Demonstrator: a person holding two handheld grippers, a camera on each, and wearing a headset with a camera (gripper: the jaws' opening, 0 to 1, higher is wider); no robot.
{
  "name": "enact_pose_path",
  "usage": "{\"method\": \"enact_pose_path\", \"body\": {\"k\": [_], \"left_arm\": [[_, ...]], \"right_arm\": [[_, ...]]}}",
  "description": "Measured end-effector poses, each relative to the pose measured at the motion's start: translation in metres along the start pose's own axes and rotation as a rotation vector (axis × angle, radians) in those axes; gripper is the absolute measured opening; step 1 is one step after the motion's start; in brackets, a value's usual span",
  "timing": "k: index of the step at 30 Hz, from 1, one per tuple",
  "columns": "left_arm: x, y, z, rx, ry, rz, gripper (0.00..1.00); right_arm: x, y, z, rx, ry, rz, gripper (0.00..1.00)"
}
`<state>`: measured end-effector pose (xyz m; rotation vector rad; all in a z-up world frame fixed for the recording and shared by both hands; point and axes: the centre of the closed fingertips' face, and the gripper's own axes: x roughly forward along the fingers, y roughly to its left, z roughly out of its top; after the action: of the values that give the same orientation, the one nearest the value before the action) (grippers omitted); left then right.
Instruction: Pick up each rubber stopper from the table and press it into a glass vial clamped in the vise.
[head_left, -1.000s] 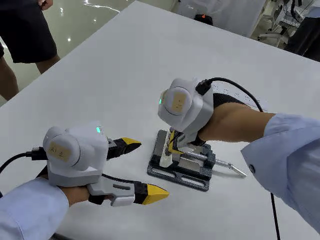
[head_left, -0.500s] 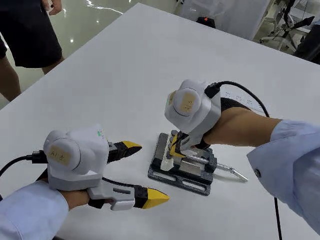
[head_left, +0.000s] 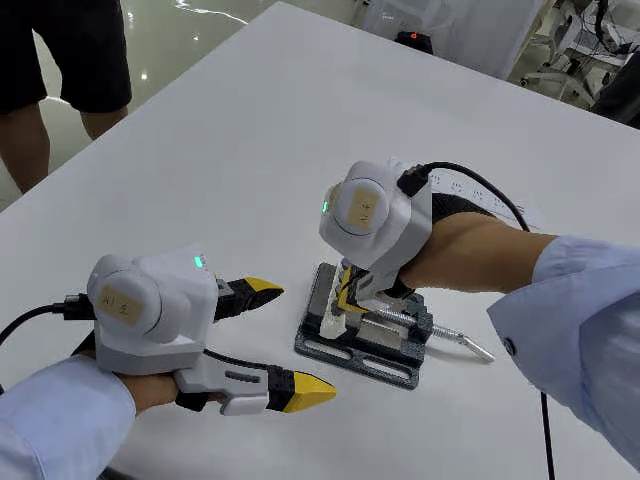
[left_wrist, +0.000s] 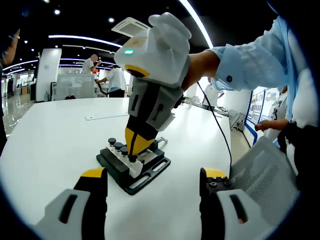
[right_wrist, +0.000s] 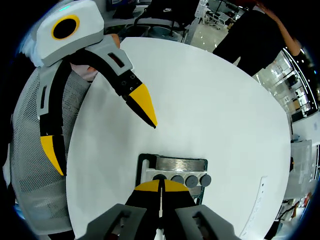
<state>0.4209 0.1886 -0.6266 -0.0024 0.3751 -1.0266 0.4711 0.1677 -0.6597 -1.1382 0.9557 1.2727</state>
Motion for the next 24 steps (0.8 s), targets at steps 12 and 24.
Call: {"method": "enact_pose_path", "body": {"k": [12, 24], "left_arm": [[-0.0002, 0.0022, 0.0021, 0.001, -0.008, 0.006, 0.72], [-0.001, 0.0033, 0.0048, 0.002, -0.018, 0.012, 0.72]], "right_arm": [[0.0014, -0.0003, -0.0007, -0.02, 0.027, -0.031, 0.0], [0.0018, -0.0004, 0.0006, -0.015, 0.052, -0.046, 0.0]]}}
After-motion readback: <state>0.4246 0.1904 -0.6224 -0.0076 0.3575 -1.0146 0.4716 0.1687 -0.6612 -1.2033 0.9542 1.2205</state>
